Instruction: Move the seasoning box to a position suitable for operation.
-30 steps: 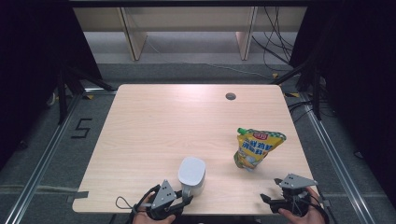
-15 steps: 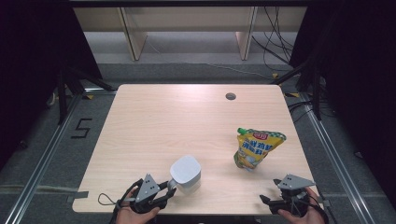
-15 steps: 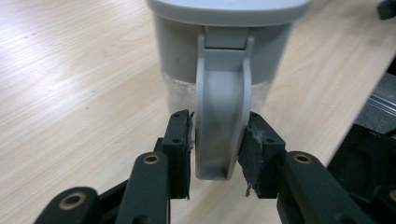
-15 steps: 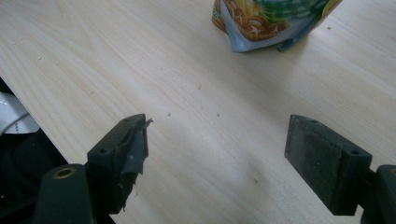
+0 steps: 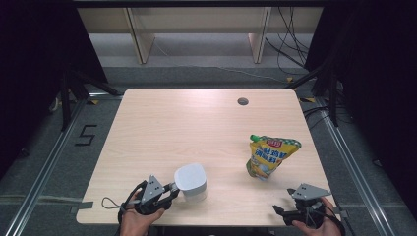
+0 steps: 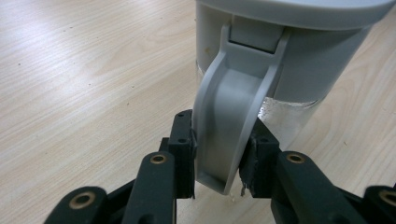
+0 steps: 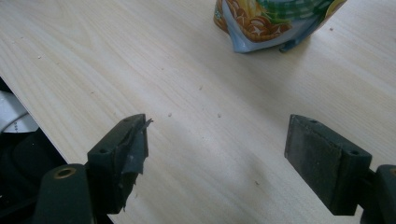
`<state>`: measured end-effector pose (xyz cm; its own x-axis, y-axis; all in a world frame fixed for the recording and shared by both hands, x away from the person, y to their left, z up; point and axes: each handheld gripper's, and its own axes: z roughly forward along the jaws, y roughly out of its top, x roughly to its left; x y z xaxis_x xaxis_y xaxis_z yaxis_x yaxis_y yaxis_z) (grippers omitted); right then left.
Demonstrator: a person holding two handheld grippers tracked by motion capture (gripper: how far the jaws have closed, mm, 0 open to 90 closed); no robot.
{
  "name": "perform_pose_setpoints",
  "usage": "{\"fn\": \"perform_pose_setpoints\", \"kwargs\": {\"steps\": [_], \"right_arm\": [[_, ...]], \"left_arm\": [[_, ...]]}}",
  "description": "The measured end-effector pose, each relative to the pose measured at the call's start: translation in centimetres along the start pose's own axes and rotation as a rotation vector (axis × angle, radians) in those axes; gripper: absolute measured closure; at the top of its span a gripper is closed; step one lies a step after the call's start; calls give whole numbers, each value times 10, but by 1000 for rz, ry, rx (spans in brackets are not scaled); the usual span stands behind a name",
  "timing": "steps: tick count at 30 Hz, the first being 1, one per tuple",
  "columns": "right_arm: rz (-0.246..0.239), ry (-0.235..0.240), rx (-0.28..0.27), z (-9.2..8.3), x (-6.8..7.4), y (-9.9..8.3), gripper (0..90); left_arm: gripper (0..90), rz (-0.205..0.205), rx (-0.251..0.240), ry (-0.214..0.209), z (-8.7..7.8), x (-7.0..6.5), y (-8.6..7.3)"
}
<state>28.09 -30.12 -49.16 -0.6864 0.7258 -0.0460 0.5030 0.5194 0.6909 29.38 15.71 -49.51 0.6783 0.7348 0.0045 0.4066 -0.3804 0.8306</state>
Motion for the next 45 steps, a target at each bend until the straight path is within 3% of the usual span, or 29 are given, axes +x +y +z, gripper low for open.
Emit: {"fn": "perform_pose_setpoints", "kwargs": {"steps": [1, 2, 6, 7, 10, 13, 15, 18, 19, 21, 22, 23, 26, 31, 33, 34, 37, 38, 39, 40, 42, 44, 45], "right_arm": [[-8, 14, -6, 1, -1, 0, 226], [14, 1, 4, 0, 1, 0, 226], [9, -9, 7, 0, 0, 1, 226], [9, -9, 7, 0, 0, 1, 226], [19, -3, 10, 1, 1, 0, 226], [15, -9, 9, 0, 0, 0, 226], [19, -7, 8, 0, 0, 0, 226], [16, -6, 9, 0, 0, 1, 226], [14, -4, 6, 0, 0, 1, 226], [16, -6, 5, 0, -1, 1, 226], [9, -2, 6, 0, -2, 1, 226], [20, -6, 8, 0, -2, 0, 226], [21, -2, 7, 3, -5, -1, 226], [27, 3, 7, 3, -6, -2, 226], [27, 3, 6, 3, -6, -2, 226], [27, 3, 6, 3, -6, -2, 226], [46, 6, 14, 1, -5, -2, 226], [59, 3, 17, 1, -3, -2, 226], [59, 3, 17, 1, -3, -2, 226], [42, -2, 9, 1, -4, -2, 226], [25, 3, 7, 2, -5, -1, 226], [22, 3, 8, 2, -5, -1, 226], [24, 3, 7, 2, -5, -1, 226]], "left_arm": [[688, 0, 0, 0, 0, 0, 0], [688, 2, -8, -14, 2, -1, 2], [688, 11, -15, -36, 9, -6, 6], [688, 42, -6, -45, 11, -7, 8], [689, 73, -16, -77, 19, -14, 14], [689, 51, -19, -86, 21, -18, 15], [688, 74, -16, -93, 23, -18, 17], [689, 77, -37, -107, 25, -21, 18], [689, 102, -34, -120, 26, -21, 18], [689, 78, -37, -135, 28, -24, 18], [689, 112, -28, -138, 28, -24, 20], [688, 93, -35, -155, 29, -26, 19], [689, 124, -42, -181, 33, -27, 22], [689, 115, -53, -207, 39, -29, 24], [688, 136, -43, -216, 40, -29, 25], [688, 136, -43, -216, 40, -29, 25], [679, 81, -47, -224, 41, -26, 24], [603, 68, -43, -210, 41, -24, 24], [603, 66, -40, -205, 41, -22, 24], [567, 39, -38, -200, 40, -22, 24], [550, 44, -50, -201, 38, -20, 24], [499, 11, -73, -213, 37, -18, 25], [457, 49, -68, -195, 35, -15, 27]]}}
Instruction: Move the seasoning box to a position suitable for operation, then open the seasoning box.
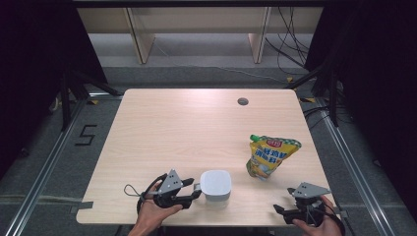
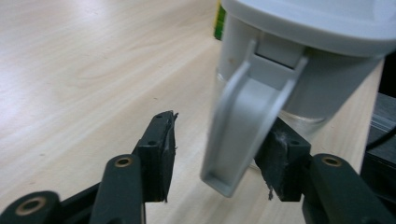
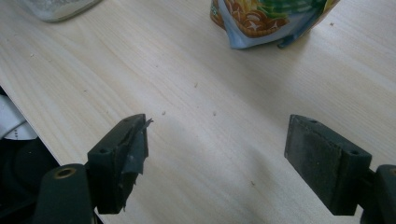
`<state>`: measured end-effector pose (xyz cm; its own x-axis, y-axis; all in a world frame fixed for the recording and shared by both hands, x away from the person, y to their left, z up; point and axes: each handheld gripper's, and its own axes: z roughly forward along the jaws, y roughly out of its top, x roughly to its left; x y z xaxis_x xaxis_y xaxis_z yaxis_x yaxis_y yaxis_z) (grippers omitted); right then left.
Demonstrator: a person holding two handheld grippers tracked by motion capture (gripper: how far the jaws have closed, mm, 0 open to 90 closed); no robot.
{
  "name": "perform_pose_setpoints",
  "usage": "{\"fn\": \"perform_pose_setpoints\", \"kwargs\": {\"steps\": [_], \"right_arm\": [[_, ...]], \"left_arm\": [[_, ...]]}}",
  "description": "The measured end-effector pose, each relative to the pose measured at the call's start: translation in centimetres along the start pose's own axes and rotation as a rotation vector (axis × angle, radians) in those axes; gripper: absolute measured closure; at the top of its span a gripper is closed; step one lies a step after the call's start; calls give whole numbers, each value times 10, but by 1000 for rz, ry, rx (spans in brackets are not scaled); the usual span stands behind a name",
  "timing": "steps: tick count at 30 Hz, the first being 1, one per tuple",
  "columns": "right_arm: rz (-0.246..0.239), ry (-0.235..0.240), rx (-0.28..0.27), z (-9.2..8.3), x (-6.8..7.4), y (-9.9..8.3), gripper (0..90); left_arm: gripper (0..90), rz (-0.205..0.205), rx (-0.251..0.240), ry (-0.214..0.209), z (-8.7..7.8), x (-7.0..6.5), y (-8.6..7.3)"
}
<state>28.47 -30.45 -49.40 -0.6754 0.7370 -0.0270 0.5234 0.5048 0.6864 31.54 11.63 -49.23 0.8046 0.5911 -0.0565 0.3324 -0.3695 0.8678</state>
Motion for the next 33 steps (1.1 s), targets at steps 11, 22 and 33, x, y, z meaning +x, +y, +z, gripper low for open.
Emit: {"fn": "perform_pose_setpoints", "kwargs": {"steps": [11, 22, 33], "right_arm": [[-9, -2, -3, -1, 0, 0, 227], [-1, -7, -41, -5, 2, 1, 211], [1, -5, -61, -5, 7, 6, 189]], "left_arm": [[311, -9, 27, -70, -20, -15, 6], [317, -7, 28, -87, -30, -24, 12], [445, -20, -59, -119, -44, -26, 29]]}}
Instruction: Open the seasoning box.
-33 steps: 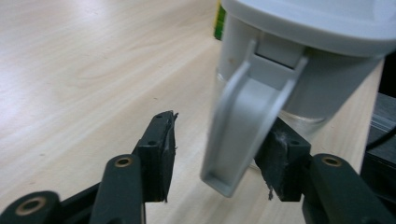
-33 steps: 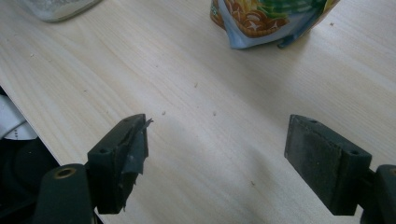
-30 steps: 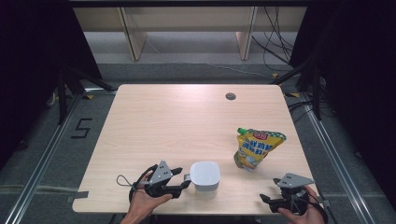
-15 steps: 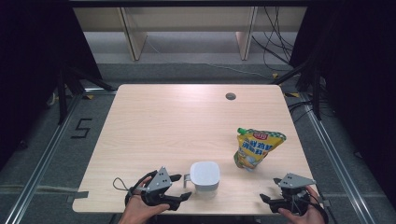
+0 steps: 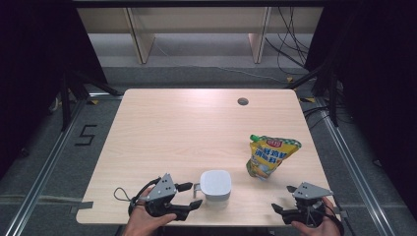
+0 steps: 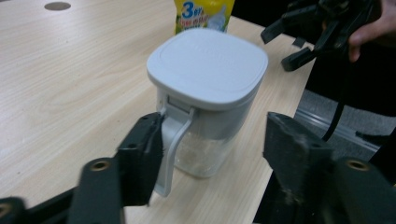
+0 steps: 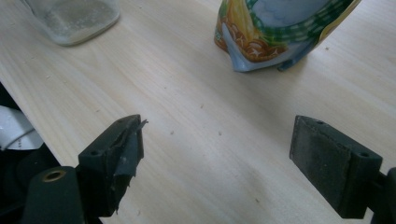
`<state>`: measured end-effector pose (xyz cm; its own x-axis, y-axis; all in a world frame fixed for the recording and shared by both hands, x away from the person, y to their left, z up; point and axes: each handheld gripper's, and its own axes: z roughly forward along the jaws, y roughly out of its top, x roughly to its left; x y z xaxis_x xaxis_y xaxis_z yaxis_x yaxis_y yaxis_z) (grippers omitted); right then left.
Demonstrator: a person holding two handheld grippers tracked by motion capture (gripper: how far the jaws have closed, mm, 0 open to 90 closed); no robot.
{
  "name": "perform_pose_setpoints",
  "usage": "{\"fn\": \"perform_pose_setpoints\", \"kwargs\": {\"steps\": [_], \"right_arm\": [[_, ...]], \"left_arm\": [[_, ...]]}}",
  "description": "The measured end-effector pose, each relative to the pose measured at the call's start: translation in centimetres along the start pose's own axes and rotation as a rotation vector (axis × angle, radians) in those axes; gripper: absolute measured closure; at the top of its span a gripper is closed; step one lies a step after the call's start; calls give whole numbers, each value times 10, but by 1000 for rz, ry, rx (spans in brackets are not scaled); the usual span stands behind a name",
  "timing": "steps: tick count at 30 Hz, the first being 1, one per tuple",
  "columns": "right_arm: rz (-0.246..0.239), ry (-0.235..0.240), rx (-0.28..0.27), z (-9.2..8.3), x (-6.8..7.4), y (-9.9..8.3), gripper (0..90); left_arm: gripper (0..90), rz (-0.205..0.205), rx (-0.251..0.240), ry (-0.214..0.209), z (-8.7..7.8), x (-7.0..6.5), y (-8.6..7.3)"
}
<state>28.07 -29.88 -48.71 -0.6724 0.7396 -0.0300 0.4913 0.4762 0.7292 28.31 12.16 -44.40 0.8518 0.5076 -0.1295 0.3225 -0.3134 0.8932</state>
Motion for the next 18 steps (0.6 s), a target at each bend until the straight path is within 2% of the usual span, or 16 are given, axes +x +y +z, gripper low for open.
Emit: {"fn": "perform_pose_setpoints", "kwargs": {"steps": [2, 3, 4, 6, 9, 10, 11, 12, 13, 16, 17, 18], "right_arm": [[-5, 0, -8, 1, 1, 1, 207], [-10, 1, -5, 1, 1, 2, 214], [5, 8, -1, 1, 3, 2, 219], [10, 33, -13, 4, 3, 4, 238], [4, 42, -30, 7, 7, 7, 265], [5, 47, -21, 7, 8, 8, 276], [-2, 47, -21, 7, 9, 8, 301], [-5, 50, -33, 7, 9, 9, 313], [-6, 51, -34, 7, 10, 9, 317], [-12, 52, -63, 6, 11, 12, 360], [-24, 47, -70, 6, 10, 13, 370], [-31, 53, -81, 6, 10, 13, 389]], "left_arm": [[531, -7, -19, 14, -2, -1, 5], [585, -23, -35, 17, -2, -2, 7], [626, -41, -49, 17, -3, -1, 10], [715, -49, -82, 12, -3, 0, 15], [820, -5, -74, 44, -1, 1, 21], [845, -14, -77, 51, 0, 1, 22], [860, -2, -81, 42, 2, 3, 23], [873, -8, -73, 52, 3, 3, 24], [882, 2, -69, 54, 4, 4, 25], [889, -23, -70, 48, 10, 4, 27], [890, -1, -63, 46, 11, 5, 28], [890, -3, -55, 50, 13, 4, 29]]}}
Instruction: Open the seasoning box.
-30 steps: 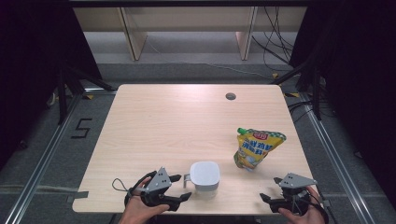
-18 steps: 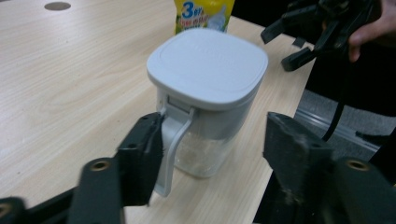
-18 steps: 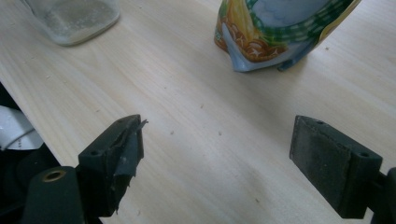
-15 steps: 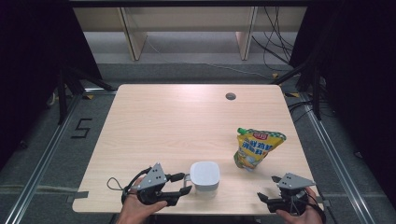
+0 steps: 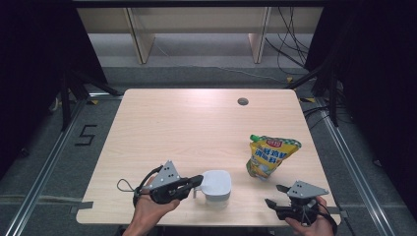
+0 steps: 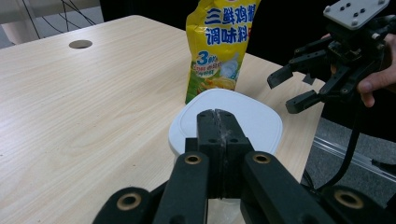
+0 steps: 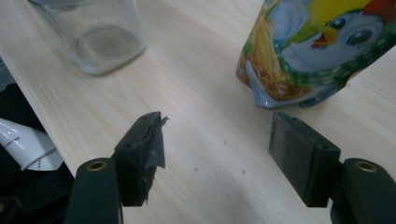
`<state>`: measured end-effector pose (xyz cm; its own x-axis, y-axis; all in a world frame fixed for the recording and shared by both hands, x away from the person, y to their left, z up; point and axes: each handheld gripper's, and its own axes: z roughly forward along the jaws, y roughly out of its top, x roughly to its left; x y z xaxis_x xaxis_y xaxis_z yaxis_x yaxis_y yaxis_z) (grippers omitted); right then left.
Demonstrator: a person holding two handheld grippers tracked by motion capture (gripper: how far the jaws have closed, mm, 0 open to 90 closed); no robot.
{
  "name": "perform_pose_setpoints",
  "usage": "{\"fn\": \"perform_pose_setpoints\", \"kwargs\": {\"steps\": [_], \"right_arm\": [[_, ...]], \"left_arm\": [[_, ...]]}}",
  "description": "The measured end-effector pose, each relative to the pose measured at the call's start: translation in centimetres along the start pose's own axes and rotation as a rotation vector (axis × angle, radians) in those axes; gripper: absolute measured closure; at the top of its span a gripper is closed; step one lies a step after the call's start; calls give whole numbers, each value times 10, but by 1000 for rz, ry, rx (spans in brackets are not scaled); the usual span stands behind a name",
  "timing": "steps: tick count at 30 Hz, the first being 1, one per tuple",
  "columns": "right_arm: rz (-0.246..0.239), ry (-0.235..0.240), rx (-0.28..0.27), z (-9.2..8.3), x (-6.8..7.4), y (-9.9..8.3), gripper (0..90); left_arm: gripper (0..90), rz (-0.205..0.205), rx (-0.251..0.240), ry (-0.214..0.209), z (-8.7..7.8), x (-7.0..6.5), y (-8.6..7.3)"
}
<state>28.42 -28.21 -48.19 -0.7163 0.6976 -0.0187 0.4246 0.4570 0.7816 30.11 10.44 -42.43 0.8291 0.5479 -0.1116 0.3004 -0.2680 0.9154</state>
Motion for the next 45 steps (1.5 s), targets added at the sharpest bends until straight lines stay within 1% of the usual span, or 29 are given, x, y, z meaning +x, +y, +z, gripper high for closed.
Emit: {"fn": "perform_pose_setpoints", "kwargs": {"steps": [1, 2, 3, 5, 6, 7, 10, 12, 13, 14, 16, 18, 20, 21, 22, 23, 24, 25, 30, 32, 34, 37, 38, 40, 41, 42, 43, 44, 45], "right_arm": [[-8, -8, -5, -1, 1, 1, 409], [-15, 14, -8, 0, 1, 1, 433], [-26, 5, -16, -1, 2, 2, 469], [-39, -19, -48, -5, 5, 4, 505], [-62, -29, -67, -7, 4, 6, 523], [-73, -34, -83, -8, 5, 7, 536], [-68, -33, -104, -10, 8, 9, 583], [-88, -32, -113, -10, 7, 10, 606], [-91, -34, -119, -10, 8, 11, 620], [-93, -35, -119, -11, 8, 11, 630], [-95, -26, -129, -10, 9, 13, 657], [-89, -9, -134, -9, 11, 14, 674], [-82, 2, -139, -7, 13, 16, 676], [-80, 8, -143, -6, 13, 17, 676], [-49, 18, -140, -5, 17, 17, 677], [-71, 23, -154, -3, 16, 18, 688], [-54, 31, -153, -3, 19, 19, 695], [-81, 41, -163, -1, 18, 21, 710], [-99, 80, -175, 7, 25, 26, 779], [-110, 89, -179, 9, 27, 28, 802], [-105, 107, -192, 12, 28, 30, 819], [-97, 121, -192, 16, 32, 31, 853], [-124, 125, -190, 17, 31, 32, 861], [-127, 135, -201, 19, 33, 34, 873], [-117, 155, -213, 21, 34, 35, 877], [-120, 144, -211, 20, 34, 37, 879], [-110, 146, -220, 22, 36, 38, 881], [-125, 145, -218, 22, 36, 39, 886], [-117, 143, -218, 23, 37, 40, 890]], "left_arm": [[890, 3, -5, -3, 2, 0, 0], [890, 15, 4, 2, 3, 0, 1], [890, -1, -6, 0, 4, -1, 0], [890, 29, 8, 4, 5, 1, 1], [890, 11, 7, 6, 6, 0, 0], [890, 11, 8, 2, 7, 1, -1], [890, 10, 12, 7, 9, 2, -2], [890, 13, 23, 12, 9, 2, -3], [891, 26, 24, -1, 10, 4, -4], [891, 10, 30, 12, 10, 3, -6], [891, 20, 30, 5, 12, 4, -7], [891, 9, 25, 10, 11, 4, -8], [890, -5, 9, 11, 11, 3, -10], [890, -38, -4, 1, 11, 3, -11], [890, -38, -5, 2, 10, 4, -12], [890, -34, -1, 13, 9, 4, -12], [890, -35, -5, 16, 8, 4, -13], [890, -33, -5, 14, 8, 4, -13], [890, -29, -15, 12, 7, 5, -15], [890, -41, -16, 15, 7, 4, -15], [890, -30, -19, 10, 7, 5, -15], [890, -76, -40, 2, 7, 6, -18], [890, -94, -42, 2, 6, 6, -19], [890, -90, -35, 12, 5, 6, -19], [890, -67, -36, 8, 4, 7, -19], [890, -71, -40, 5, 4, 7, -20], [890, -97, -39, 18, 4, 6, -21], [890, -100, -42, 16, 4, 6, -21], [890, -99, -42, 17, 4, 6, -21]]}}
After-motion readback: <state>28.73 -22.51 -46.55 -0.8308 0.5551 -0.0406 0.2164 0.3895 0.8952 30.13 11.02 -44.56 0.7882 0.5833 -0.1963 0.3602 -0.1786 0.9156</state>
